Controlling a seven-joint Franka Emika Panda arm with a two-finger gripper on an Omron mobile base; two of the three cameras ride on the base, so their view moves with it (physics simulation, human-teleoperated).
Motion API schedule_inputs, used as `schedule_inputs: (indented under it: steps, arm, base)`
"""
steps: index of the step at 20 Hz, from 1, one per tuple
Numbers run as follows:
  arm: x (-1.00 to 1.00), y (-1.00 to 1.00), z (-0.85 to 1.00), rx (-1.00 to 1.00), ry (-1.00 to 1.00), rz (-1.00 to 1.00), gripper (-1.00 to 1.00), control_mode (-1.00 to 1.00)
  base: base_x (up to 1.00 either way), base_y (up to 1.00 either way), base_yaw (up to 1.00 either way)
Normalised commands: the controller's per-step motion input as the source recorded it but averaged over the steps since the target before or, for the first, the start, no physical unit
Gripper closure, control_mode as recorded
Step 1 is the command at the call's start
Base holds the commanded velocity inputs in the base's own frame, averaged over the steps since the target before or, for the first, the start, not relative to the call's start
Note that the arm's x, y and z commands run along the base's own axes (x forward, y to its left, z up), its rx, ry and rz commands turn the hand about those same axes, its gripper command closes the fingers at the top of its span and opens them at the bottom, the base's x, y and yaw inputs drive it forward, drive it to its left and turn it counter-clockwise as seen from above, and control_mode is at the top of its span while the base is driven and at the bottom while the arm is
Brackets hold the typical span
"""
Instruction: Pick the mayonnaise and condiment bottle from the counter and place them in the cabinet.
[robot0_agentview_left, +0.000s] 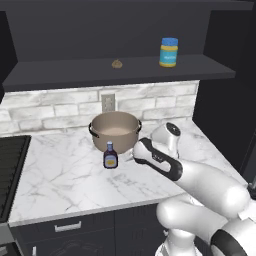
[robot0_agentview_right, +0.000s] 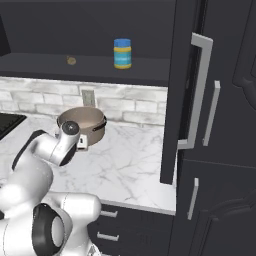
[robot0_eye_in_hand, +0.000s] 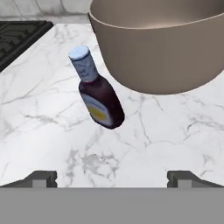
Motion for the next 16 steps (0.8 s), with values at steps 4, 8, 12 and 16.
schedule_inputs:
  steps: [4,8,12,16]
  arm:
    - [0.47,0.13,-0.3,0.0,0.11,0.03,-1.0,-1.0]
    - [0.41,0.01,-0.04,0.0,0.04,0.12,-1.0,-1.0]
    - [0.36,0.02,0.0,0.0,0.02,0.16,-1.0,-1.0]
    - [0.21,0.17,-0.05,0.0,0.01,0.13,-1.0,-1.0]
  base:
    - [0.0,0.0,0.0]
    - [0.0,0.0,0.0]
    - [0.0,0.0,0.0]
    - [0.0,0.0,0.0]
